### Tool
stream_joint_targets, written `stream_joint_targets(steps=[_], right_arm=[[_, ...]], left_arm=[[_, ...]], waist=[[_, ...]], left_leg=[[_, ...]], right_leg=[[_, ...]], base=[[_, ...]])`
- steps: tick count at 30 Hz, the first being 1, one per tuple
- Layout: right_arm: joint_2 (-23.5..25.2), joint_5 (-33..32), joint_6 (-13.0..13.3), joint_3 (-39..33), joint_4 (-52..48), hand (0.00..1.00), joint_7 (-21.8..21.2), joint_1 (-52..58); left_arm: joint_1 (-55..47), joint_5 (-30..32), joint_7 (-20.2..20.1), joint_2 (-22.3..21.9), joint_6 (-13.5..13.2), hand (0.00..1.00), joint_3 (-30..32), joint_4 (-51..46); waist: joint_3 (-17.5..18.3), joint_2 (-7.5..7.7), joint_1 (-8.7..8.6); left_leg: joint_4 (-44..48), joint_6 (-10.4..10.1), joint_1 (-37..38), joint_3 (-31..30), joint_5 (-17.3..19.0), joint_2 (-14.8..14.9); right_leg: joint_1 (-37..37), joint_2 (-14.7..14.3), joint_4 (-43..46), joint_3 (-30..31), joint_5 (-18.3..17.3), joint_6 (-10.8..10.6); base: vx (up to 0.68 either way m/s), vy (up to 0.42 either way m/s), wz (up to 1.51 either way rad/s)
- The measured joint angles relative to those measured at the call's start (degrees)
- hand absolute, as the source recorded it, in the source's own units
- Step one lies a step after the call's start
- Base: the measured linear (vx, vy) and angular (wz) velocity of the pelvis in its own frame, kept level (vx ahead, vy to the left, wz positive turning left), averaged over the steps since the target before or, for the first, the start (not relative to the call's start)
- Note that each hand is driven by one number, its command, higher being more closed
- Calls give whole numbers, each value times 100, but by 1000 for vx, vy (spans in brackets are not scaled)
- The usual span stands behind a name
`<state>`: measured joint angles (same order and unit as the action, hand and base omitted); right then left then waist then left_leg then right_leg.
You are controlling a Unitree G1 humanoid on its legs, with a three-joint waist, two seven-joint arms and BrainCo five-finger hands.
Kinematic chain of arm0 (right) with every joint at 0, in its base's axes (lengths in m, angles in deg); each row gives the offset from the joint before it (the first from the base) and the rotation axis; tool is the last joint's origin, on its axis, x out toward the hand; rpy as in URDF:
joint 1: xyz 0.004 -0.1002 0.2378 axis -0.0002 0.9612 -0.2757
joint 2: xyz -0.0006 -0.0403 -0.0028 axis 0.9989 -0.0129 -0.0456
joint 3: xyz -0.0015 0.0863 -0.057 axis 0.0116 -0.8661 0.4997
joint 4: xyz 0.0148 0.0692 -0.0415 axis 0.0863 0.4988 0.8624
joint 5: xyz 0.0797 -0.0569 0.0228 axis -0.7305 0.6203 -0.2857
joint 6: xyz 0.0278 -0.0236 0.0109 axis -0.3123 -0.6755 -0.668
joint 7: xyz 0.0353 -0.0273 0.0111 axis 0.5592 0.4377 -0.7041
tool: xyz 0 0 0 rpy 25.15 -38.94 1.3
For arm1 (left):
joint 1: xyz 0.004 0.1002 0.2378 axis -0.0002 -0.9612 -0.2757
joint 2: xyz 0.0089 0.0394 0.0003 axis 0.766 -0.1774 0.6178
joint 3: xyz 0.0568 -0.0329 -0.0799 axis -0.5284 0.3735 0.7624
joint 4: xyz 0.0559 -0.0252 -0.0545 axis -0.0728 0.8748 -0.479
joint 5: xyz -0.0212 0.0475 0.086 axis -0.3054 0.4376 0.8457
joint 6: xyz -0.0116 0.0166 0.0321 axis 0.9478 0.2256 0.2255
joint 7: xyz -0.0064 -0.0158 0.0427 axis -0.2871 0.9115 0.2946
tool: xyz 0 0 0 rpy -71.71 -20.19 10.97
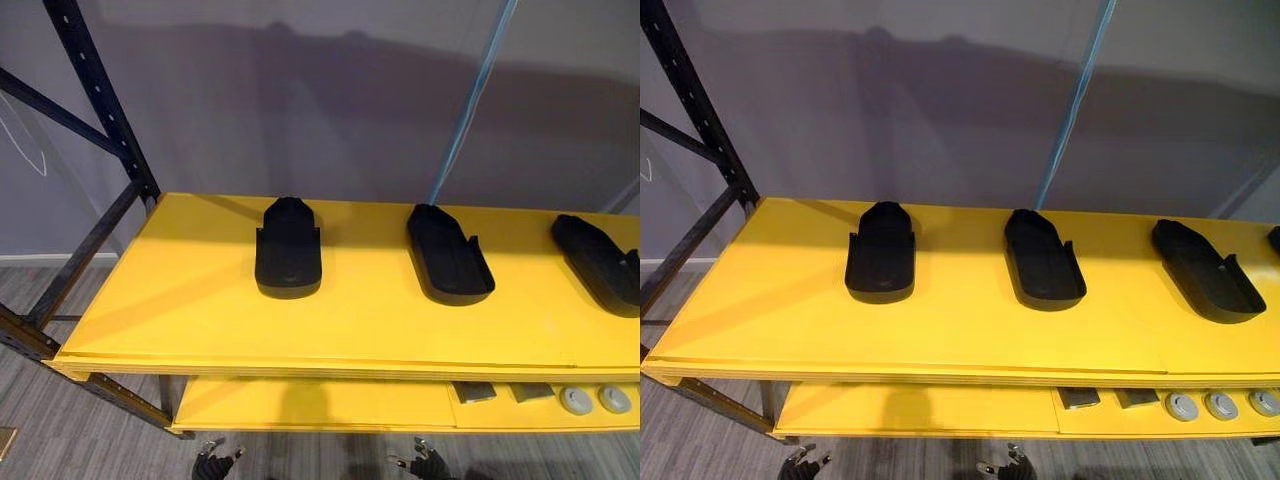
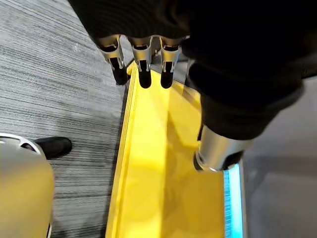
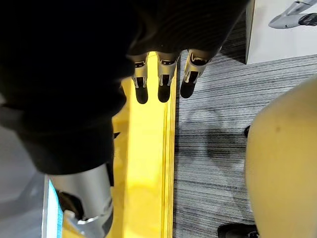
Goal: Walk over and take plastic housings, then place them on the shelf
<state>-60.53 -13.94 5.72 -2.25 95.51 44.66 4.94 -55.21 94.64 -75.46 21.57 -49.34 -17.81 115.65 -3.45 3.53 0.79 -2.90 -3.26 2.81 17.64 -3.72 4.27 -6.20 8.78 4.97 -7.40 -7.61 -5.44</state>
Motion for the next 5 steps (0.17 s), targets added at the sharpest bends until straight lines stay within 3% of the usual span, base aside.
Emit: stream_joint_targets(steps=[5], right_arm=[[-203,0,0,-4,107,0,3,-121]], left_arm=[[218,10,-37,80,-36,0,-248,341]], waist=[[-60,-90,-28]], left_leg=[[-163,-8,160,106,-8,-22]], right_leg=[[-33,-3,-22,70,4,-2]], base=[[28,1,-10]])
